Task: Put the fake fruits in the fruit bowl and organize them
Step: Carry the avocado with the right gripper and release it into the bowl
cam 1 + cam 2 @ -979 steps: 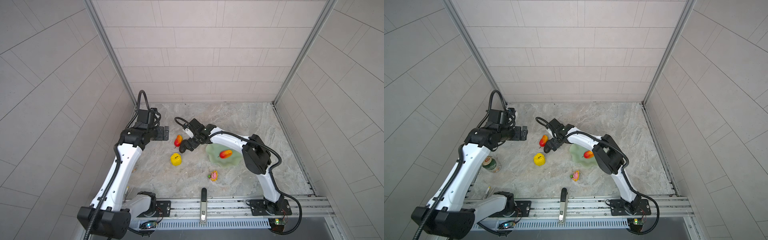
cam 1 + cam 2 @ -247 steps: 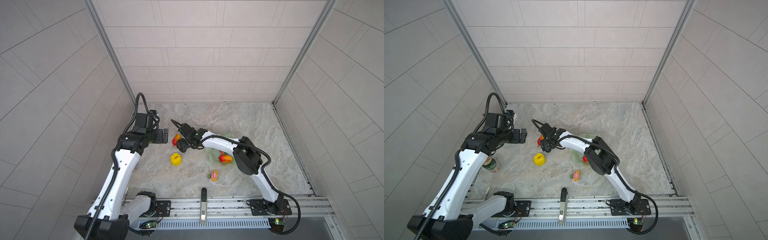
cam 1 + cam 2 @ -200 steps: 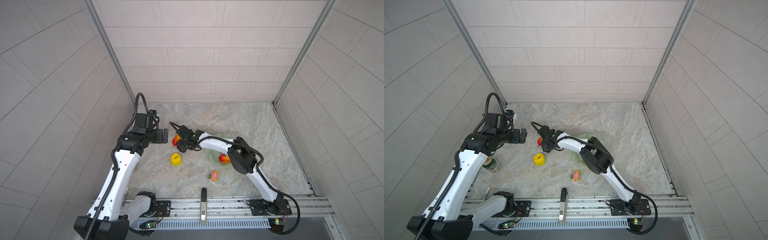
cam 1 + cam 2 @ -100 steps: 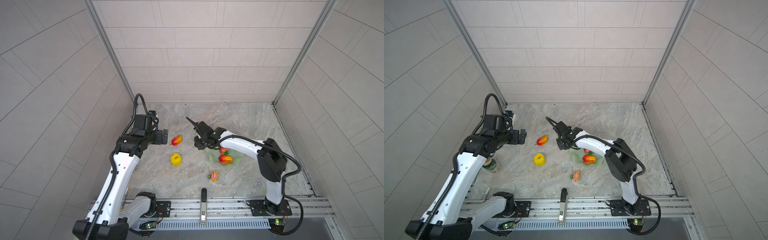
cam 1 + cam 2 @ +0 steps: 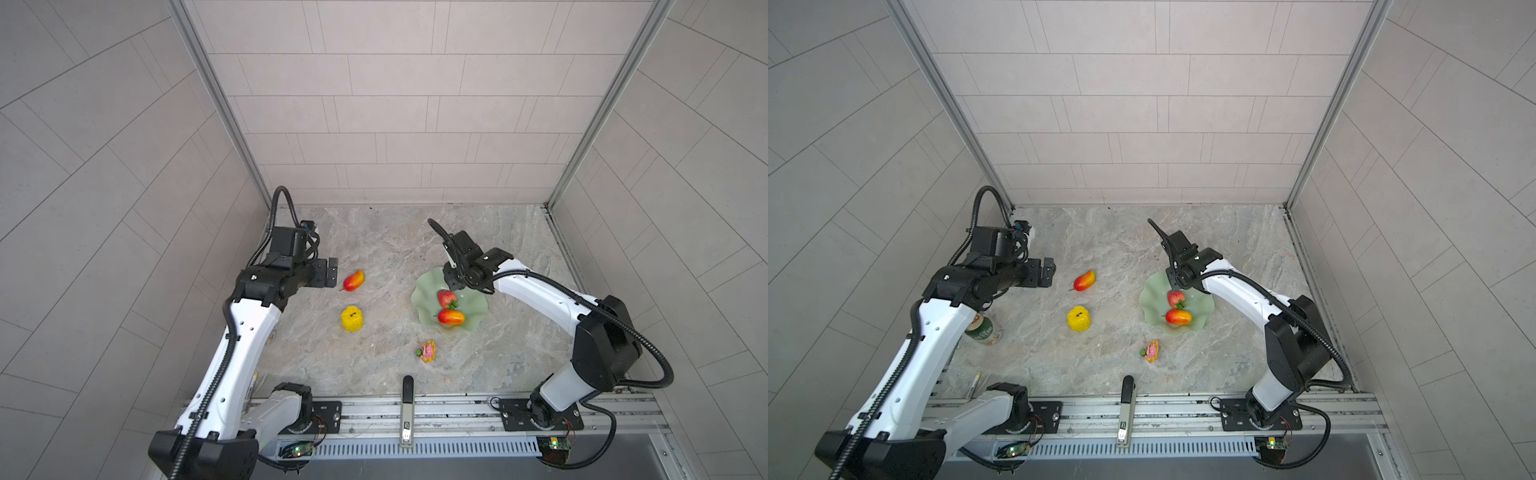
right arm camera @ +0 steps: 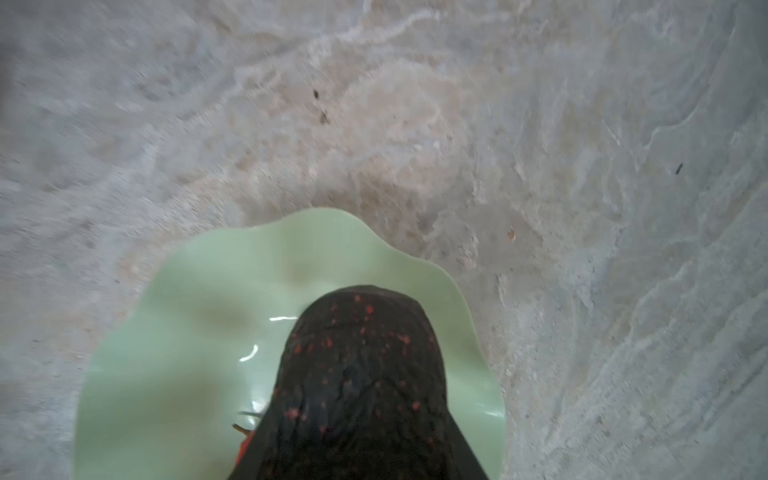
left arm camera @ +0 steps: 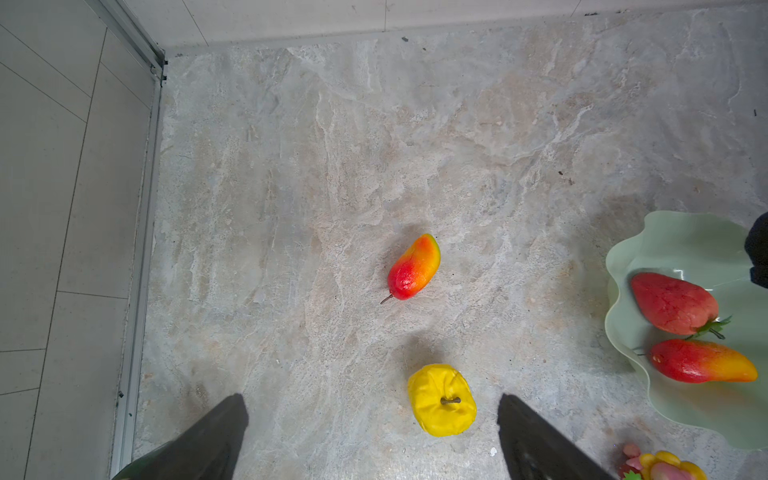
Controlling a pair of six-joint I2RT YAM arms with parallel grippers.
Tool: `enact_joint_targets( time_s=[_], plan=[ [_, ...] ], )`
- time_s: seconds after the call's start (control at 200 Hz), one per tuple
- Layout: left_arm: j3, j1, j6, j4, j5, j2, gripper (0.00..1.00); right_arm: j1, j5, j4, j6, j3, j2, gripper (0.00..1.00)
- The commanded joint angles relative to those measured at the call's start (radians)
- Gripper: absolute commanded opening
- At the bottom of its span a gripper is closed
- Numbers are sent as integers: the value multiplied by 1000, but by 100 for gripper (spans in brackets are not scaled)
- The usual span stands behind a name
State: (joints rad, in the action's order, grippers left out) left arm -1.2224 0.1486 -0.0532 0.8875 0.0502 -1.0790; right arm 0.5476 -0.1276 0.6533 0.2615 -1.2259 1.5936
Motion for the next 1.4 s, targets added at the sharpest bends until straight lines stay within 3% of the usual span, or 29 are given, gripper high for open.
enact_joint_targets(
  time_s=[0.0, 0.25, 0.375, 0.881, 1.206, 1.256, 1.391],
  plan=[
    [-8, -4, 6, 0, 3, 10, 100, -12, -86, 50, -22, 14, -5, 0],
    [-8, -1, 7, -2, 6, 2, 100, -28, -114, 65, -5, 100, -12, 0],
    [-11, -2, 11, -2, 20, -7, 100, -33, -97, 47, -2, 119, 2, 8],
    [-8, -1, 13, 2, 17, -3, 100, -35, -70, 65, -27, 91, -42, 72],
    [-9, -2, 13, 2, 16, -1, 100, 3, 27, 48, -56, -6, -92, 95],
    [-8, -2, 13, -1, 17, -3, 100, 25, 84, 16, -61, -41, -72, 99],
    [-10, -1, 13, -2, 23, -9, 100, 109, 197, -109, -19, -144, 50, 100]
  ],
)
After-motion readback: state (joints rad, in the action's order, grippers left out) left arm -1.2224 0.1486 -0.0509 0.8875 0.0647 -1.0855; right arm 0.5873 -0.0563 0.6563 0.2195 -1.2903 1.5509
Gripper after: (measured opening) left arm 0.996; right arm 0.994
